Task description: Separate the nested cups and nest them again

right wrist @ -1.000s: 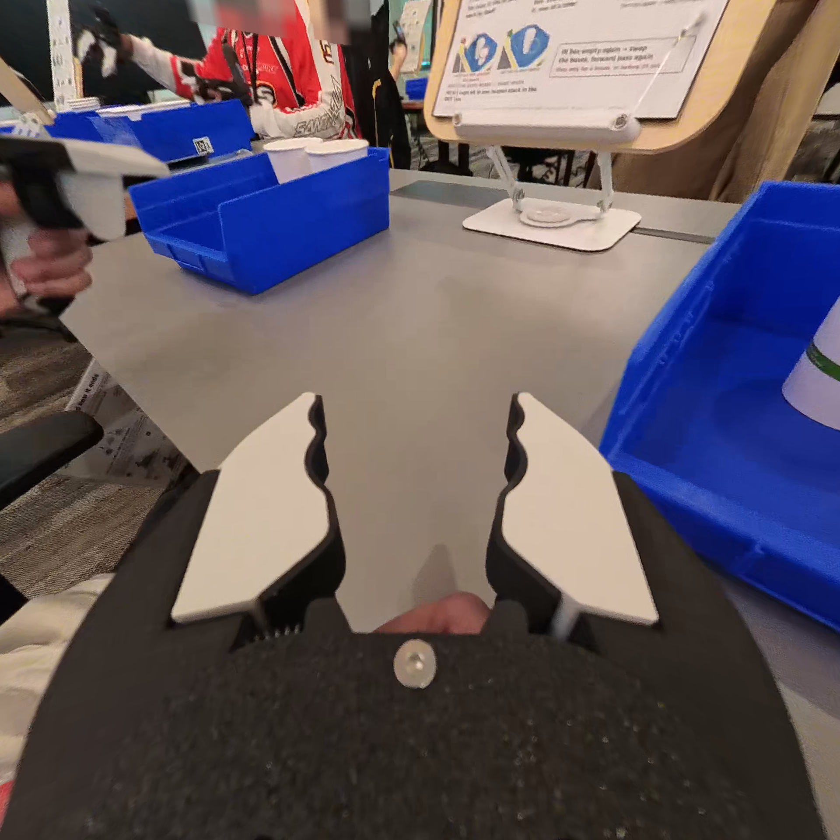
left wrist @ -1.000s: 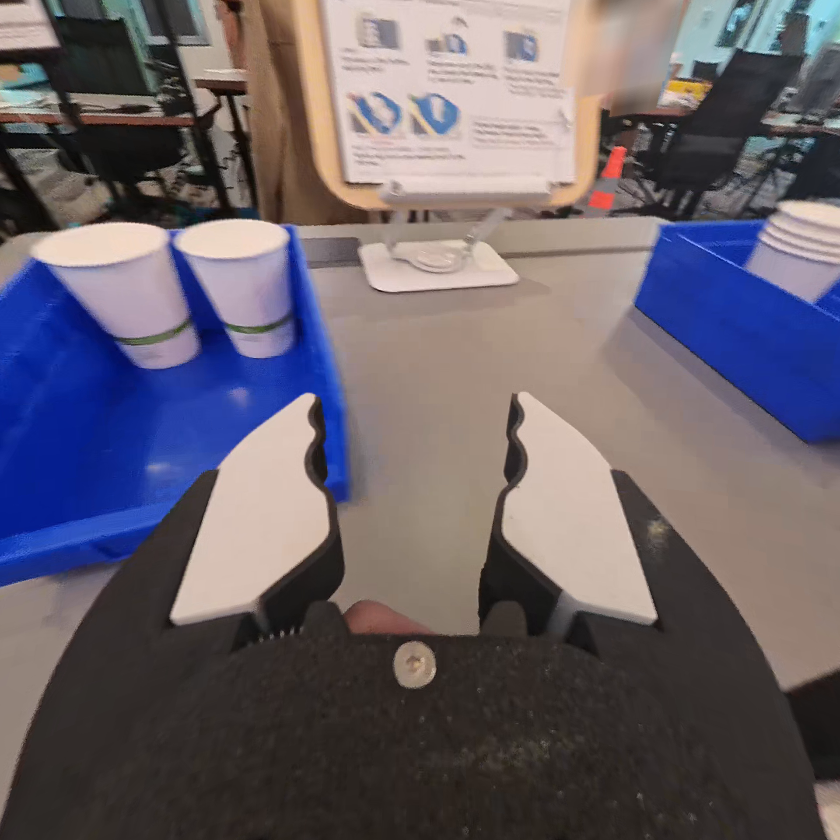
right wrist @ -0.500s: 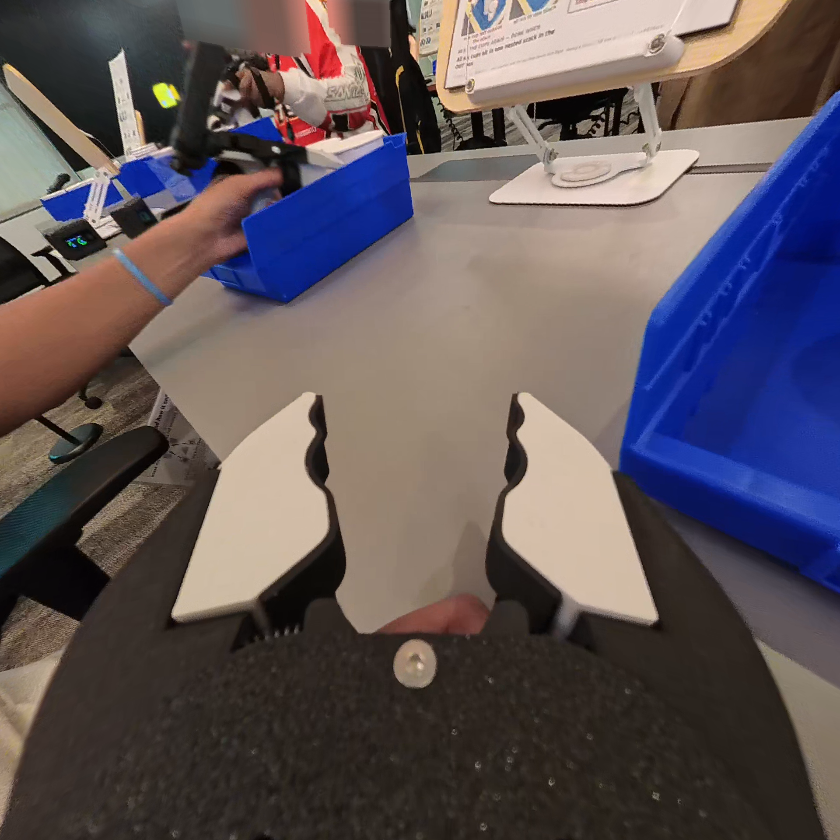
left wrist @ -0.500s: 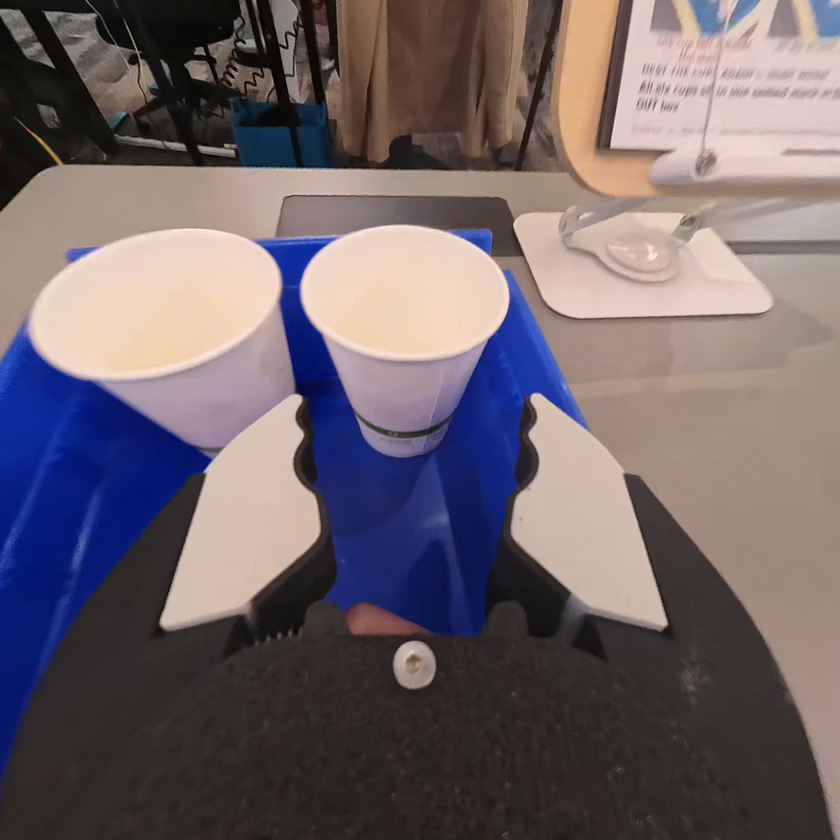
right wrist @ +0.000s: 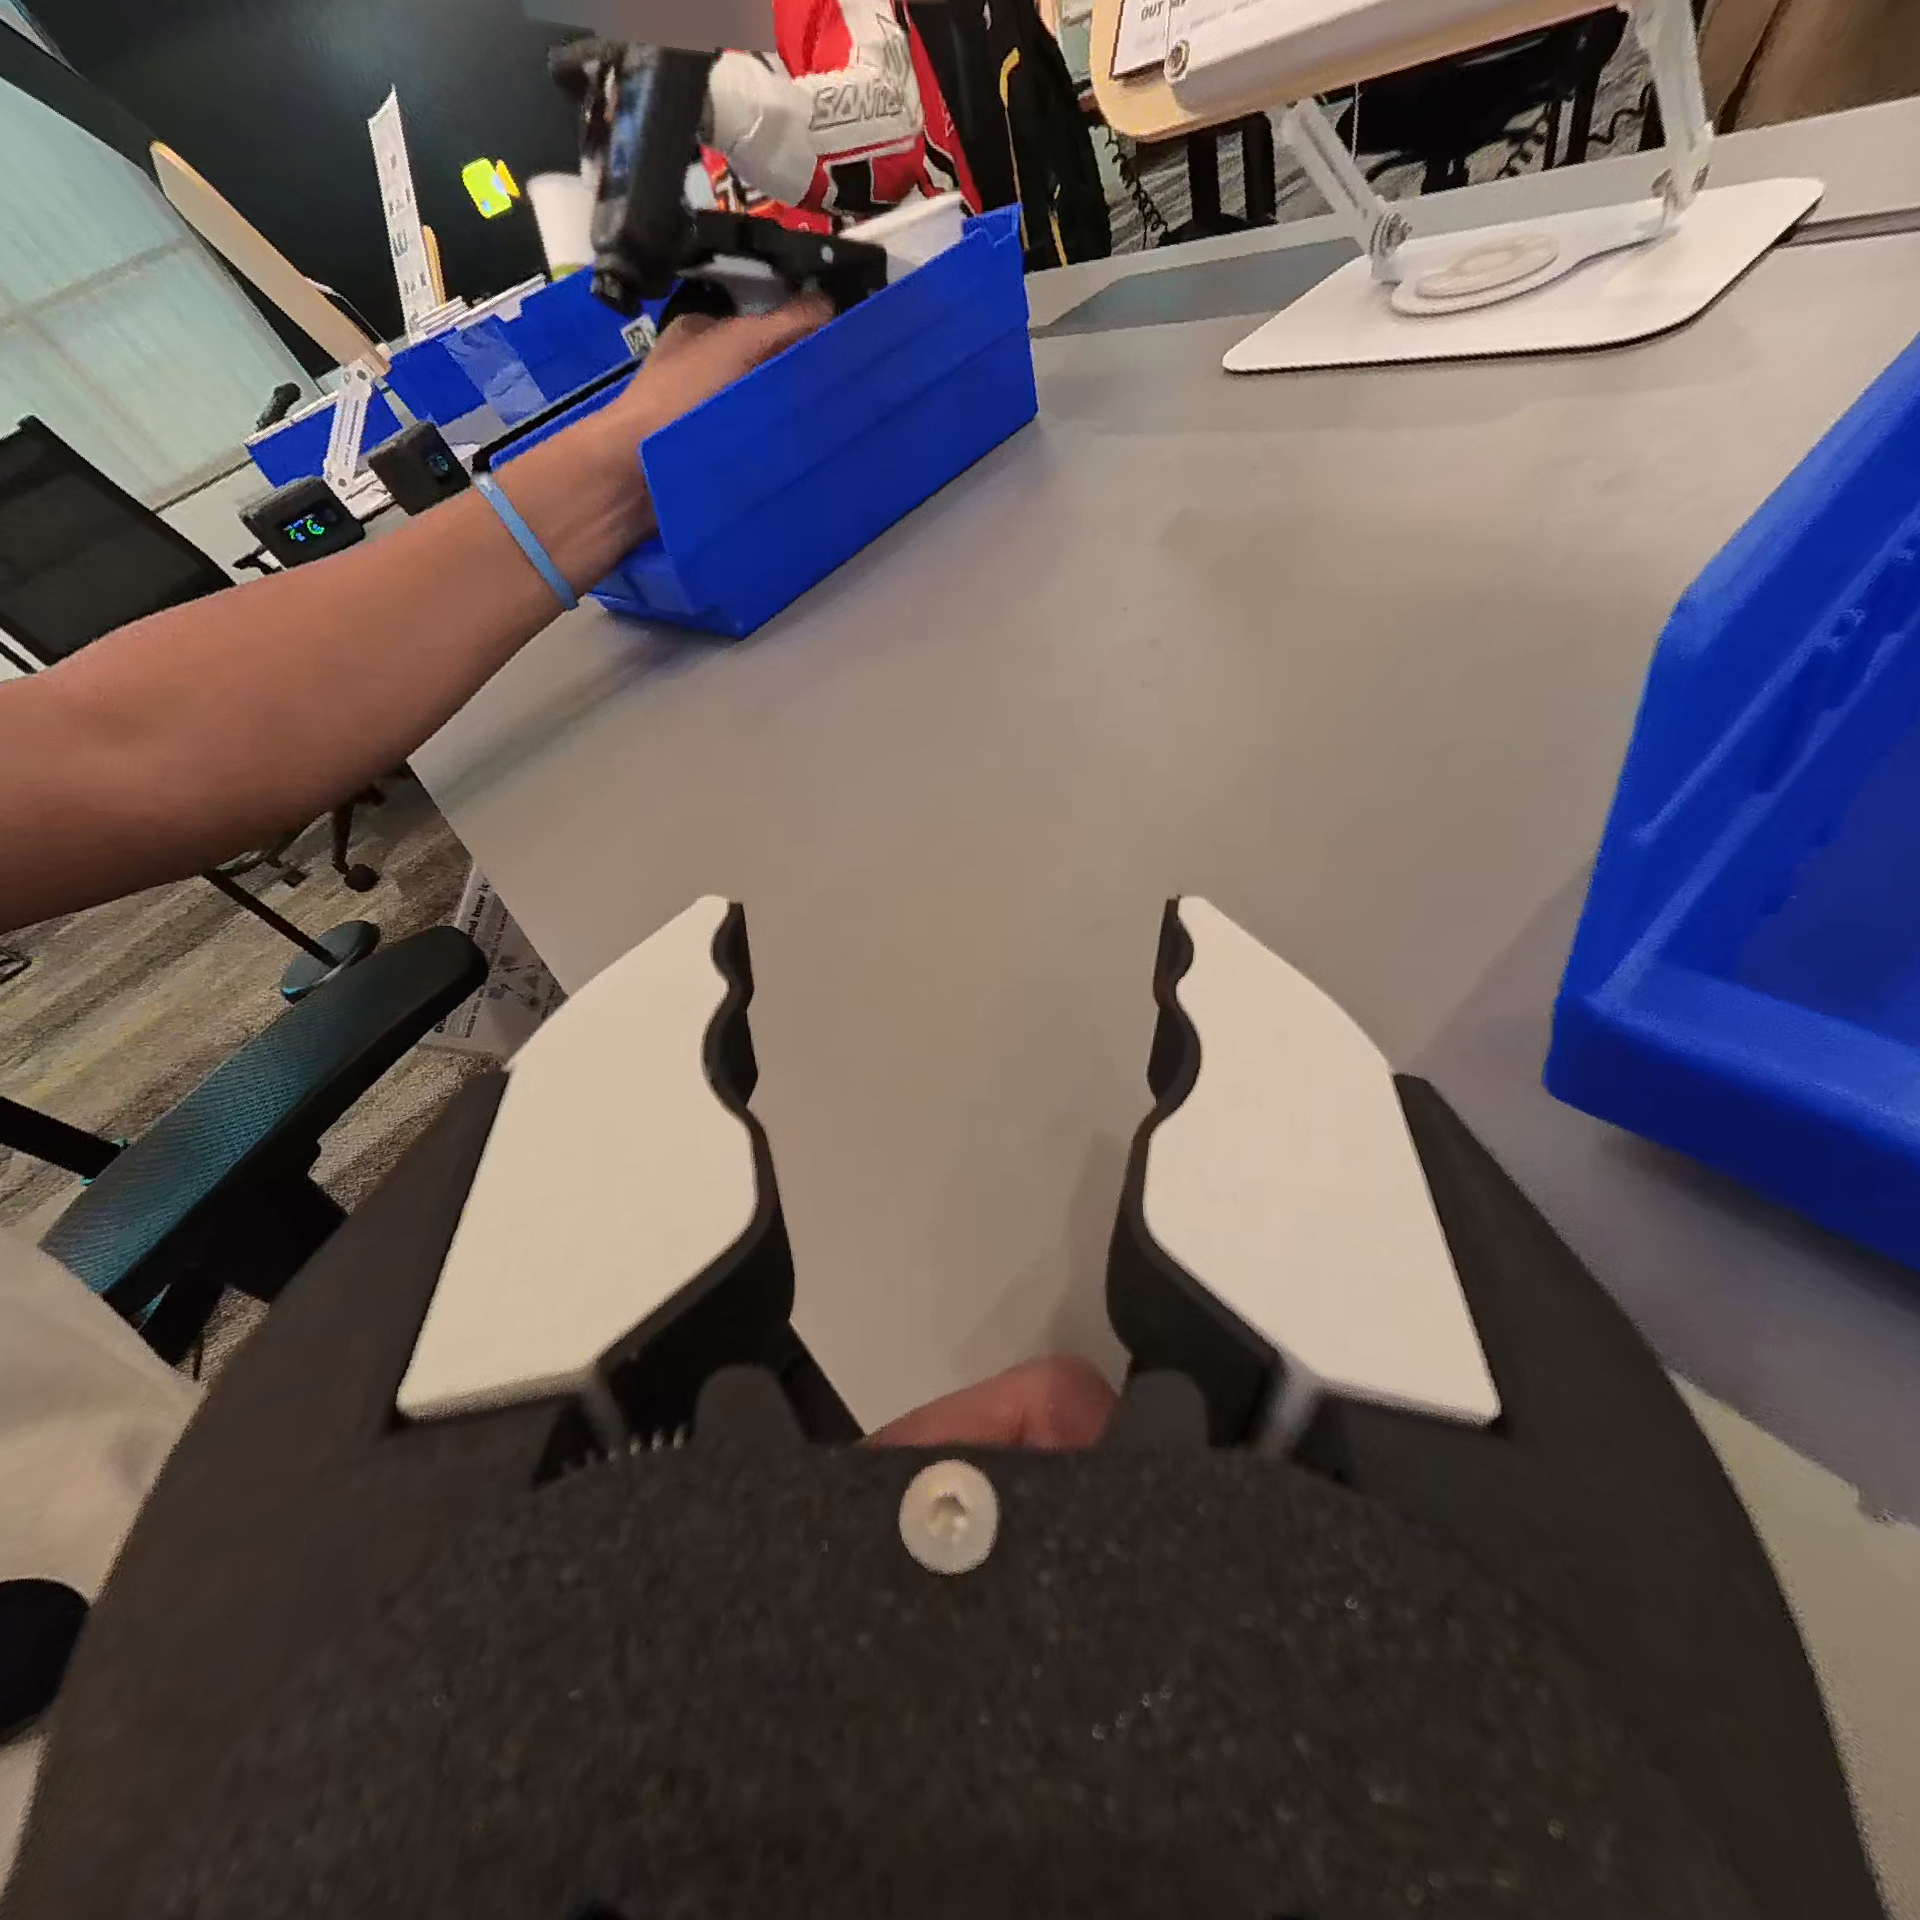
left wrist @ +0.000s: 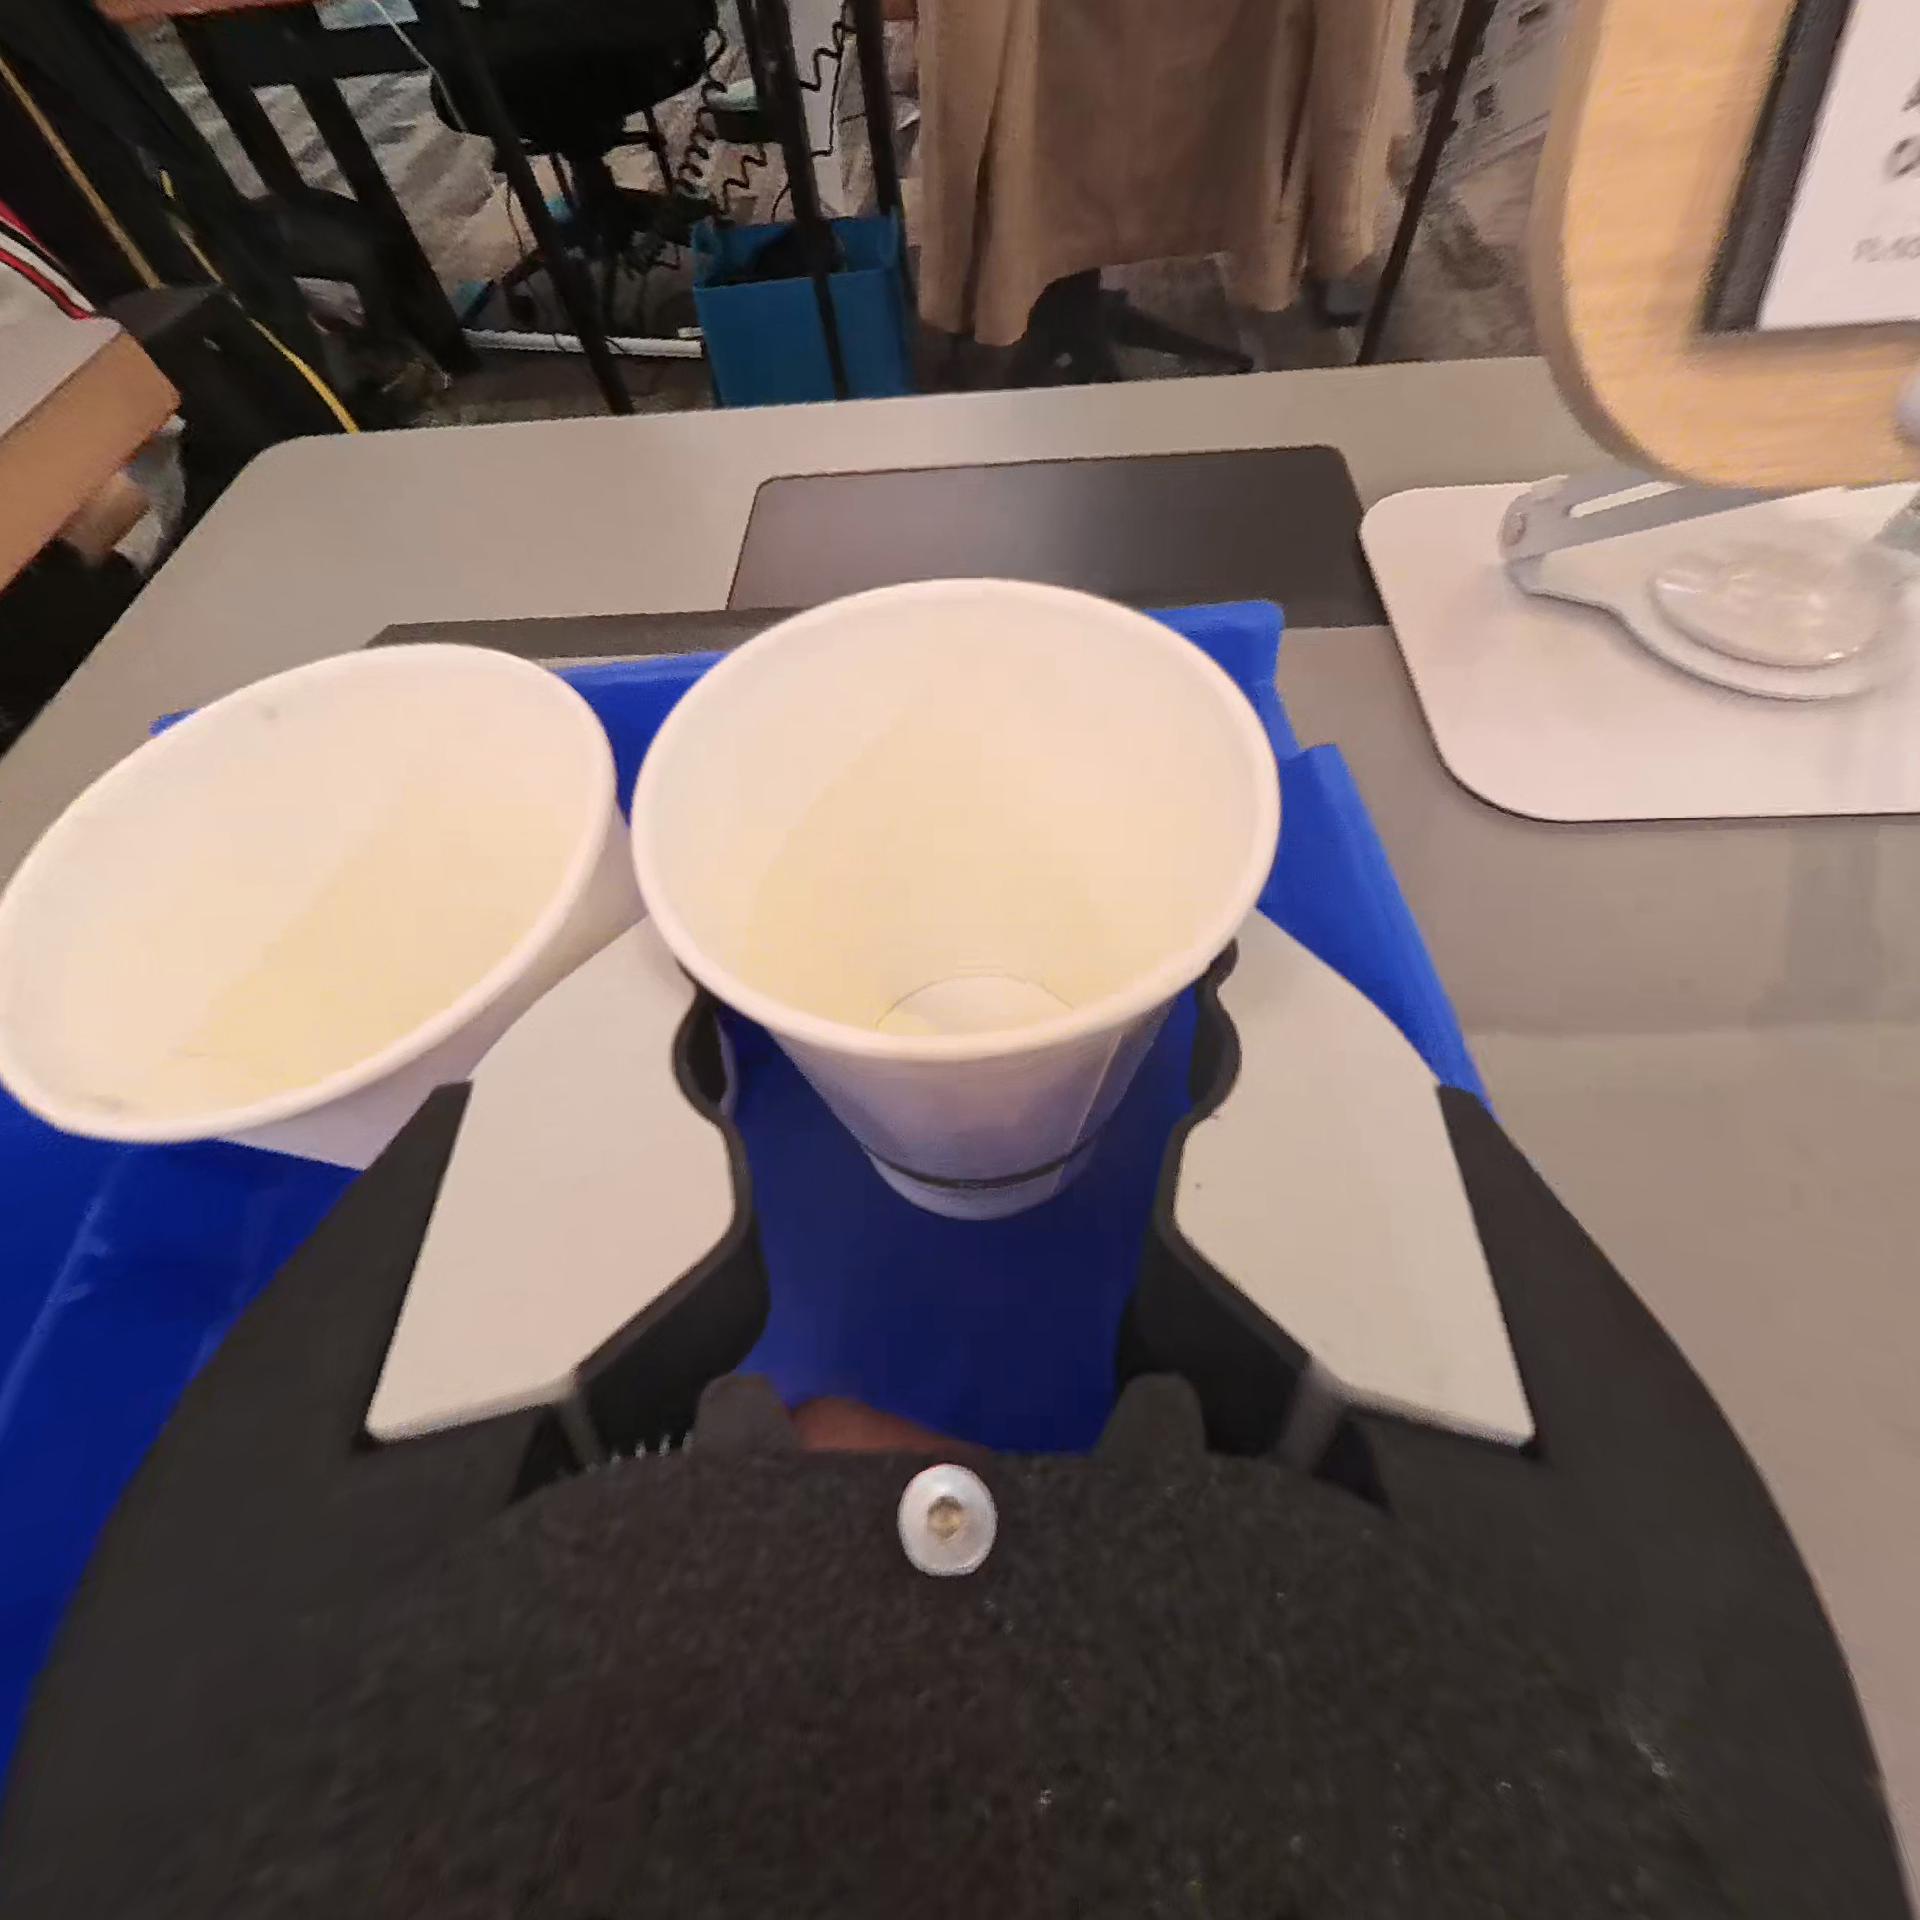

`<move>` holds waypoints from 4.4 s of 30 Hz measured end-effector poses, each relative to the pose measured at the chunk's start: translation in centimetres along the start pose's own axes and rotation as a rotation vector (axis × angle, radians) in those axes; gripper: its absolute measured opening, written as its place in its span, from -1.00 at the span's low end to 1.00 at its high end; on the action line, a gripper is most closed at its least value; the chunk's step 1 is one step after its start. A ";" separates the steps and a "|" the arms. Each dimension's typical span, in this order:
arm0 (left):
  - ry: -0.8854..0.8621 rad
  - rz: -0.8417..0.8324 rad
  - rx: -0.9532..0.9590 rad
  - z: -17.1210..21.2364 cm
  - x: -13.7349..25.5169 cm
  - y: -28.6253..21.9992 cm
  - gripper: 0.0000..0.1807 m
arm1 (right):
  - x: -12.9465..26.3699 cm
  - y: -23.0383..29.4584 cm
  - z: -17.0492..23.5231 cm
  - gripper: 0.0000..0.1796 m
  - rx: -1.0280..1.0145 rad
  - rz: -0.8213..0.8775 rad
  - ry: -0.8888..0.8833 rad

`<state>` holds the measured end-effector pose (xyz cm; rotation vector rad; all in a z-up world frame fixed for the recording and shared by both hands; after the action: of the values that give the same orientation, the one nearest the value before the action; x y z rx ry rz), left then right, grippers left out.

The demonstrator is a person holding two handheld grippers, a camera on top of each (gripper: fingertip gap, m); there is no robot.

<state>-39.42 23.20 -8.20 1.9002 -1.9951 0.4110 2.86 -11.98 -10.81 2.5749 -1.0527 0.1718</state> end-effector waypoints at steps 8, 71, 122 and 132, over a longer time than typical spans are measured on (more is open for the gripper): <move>-0.138 0.244 -0.032 -0.2 9.3 1.1 -0.05 | 1.2 -0.2 -1.2 -0.18 0.074 0.028 -0.034; -0.251 0.466 -0.113 13.1 27.1 -16.1 -0.28 | 2.6 -20.6 -20.9 -0.08 0.177 0.754 -0.197; -0.305 0.096 0.098 6.3 24.5 -3.9 -0.21 | 1.6 1.1 -1.8 -0.15 0.098 0.070 -0.115; -0.036 -0.365 0.229 0.3 5.9 5.0 -0.03 | 1.4 0.5 -0.8 -0.18 -0.020 -0.017 -0.103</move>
<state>-44.62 18.09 -5.68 2.3687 -1.6270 0.5230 3.55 -12.96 -9.61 2.5986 -1.0622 0.0240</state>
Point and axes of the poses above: each gripper's, where its closed fingertips meet, x back along the fingers, z out of its underside, y = z × x across the jaws, the point moved 7 cm from there along x, back along the fingers, and after that the axes turned 3 degrees about x, right-handed, at the moved point
